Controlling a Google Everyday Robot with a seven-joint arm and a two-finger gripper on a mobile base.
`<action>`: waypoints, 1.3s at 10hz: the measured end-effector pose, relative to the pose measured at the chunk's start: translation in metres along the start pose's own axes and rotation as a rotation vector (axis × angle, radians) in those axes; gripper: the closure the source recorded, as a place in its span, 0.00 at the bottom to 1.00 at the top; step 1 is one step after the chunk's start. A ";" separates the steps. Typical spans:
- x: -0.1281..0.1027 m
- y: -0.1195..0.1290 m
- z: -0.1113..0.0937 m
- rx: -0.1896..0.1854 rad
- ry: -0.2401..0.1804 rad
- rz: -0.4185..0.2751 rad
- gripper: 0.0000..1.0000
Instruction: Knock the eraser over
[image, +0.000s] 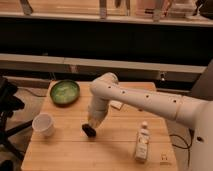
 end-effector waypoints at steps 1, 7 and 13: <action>0.000 0.000 0.000 0.000 0.000 0.000 1.00; 0.000 0.000 0.000 0.000 0.000 0.000 1.00; -0.002 -0.007 0.000 -0.006 -0.009 0.001 1.00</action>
